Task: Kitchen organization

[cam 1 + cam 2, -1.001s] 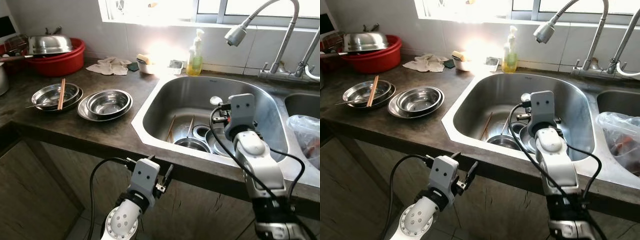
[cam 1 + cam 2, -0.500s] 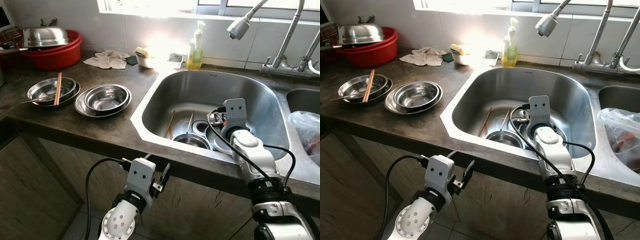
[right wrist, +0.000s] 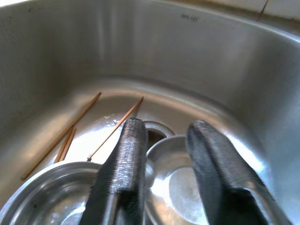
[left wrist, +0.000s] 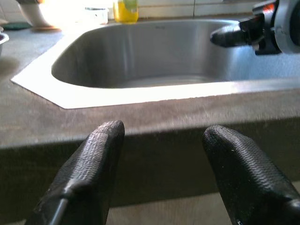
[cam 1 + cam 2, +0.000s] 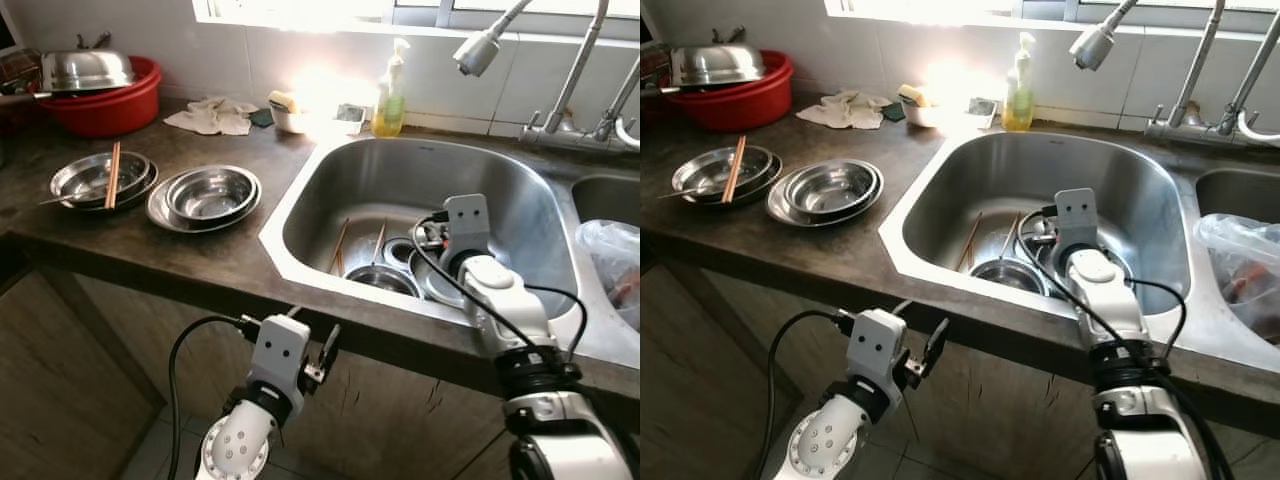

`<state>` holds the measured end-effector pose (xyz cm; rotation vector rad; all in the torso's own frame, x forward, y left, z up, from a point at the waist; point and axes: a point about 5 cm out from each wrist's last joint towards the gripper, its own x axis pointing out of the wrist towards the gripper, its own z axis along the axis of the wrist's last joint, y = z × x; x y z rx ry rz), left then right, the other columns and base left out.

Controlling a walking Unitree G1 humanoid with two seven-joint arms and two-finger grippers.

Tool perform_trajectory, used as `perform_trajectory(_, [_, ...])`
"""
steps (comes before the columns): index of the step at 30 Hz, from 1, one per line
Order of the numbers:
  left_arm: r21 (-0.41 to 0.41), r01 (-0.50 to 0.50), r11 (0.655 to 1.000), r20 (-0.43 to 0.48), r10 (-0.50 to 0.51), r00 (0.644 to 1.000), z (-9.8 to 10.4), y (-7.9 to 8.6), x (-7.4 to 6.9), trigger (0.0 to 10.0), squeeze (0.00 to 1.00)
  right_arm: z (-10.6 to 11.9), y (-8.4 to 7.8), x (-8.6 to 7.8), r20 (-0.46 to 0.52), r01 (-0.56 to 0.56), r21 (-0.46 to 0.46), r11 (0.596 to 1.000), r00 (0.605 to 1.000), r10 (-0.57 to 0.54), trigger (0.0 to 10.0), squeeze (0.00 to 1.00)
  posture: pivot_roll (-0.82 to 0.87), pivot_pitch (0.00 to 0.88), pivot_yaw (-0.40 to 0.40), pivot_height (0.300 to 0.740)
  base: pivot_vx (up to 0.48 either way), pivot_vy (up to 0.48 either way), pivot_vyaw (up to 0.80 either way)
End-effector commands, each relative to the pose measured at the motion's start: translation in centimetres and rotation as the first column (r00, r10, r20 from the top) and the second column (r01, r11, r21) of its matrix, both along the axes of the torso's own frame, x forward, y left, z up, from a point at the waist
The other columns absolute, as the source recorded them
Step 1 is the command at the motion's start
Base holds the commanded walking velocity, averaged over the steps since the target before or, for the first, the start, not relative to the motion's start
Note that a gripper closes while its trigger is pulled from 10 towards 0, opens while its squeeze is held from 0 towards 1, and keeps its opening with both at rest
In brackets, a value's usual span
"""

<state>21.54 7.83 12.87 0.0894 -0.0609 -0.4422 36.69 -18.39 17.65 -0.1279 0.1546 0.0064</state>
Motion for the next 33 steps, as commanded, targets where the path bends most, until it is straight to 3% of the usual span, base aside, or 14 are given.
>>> perform_trajectory(1, [-0.016, 0.009, 1.0, 0.018, -0.009, 1.0, 0.4, -0.2, 0.0, 10.0, 0.0, 0.4, 0.3, -0.3, 0.028, -0.012, 0.002, 1.0, 1.0, 0.012, 10.0, 0.37, 0.12, 0.068, -0.035, 0.74, 0.0, 0.0, 0.0])
perform_trajectory(2, [-0.016, 0.009, 1.0, 0.018, -0.009, 1.0, 0.4, -0.2, 0.0, 10.0, 0.0, 0.4, 0.3, -0.3, 0.028, -0.012, 0.002, 1.0, 1.0, 0.012, 10.0, 0.37, 0.12, 0.068, -0.035, 0.74, 0.0, 0.0, 0.0])
perform_trajectory(3, [-0.015, 0.009, 1.0, 0.019, -0.008, 1.0, 0.4, -0.2, 0.1, 10.0, 0.0, 0.6, 0.4, -0.4, 0.041, -0.011, 0.007, 1.0, 0.999, 0.011, 10.0, 0.0, 0.12, 0.065, -0.037, 0.74, 0.0, 0.0, 0.0])
perform_trajectory(9, [-0.012, 0.008, 1.0, 0.019, -0.008, 1.0, 0.3, -0.2, 0.5, 10.0, 0.0, 0.9, 0.7, -0.6, 0.06, -0.011, 0.031, 0.999, 0.998, 0.009, 10.0, 0.0, 0.12, 0.058, -0.032, 0.74, 0.0, 0.0, 0.0])
perform_trajectory(13, [-0.008, 0.001, 1.0, 0.027, -0.001, 1.0, 0.2, -0.2, 0.8, 10.0, 0.0, 2.4, 1.1, -1.4, 0.167, -0.024, 0.079, 0.997, 0.986, 0.011, 10.0, 0.0, 0.12, 0.048, -0.033, 0.74, 0.0, 0.0, 0.0])
perform_trajectory(18, [-0.004, -0.004, 1.0, 0.03, 0.004, 1.0, 0.2, -0.1, 0.9, 10.0, 0.0, 4.0, 1.8, -3.5, 0.303, -0.057, 0.043, 0.997, 0.952, 0.041, 10.0, 0.0, 0.11, 0.041, -0.031, 0.74, 0.0, 0.0, 0.0])
perform_trajectory(33, [0.004, 0.0, 1.0, 0.036, 0.0, 0.999, 0.0, 0.1, 1.5, 10.0, 0.0, 3.3, 2.8, -8.2, 0.378, -0.097, 0.081, 0.992, 0.924, 0.06, 10.0, 0.0, 0.09, 0.018, -0.014, 0.74, 0.0, 0.0, 0.0])
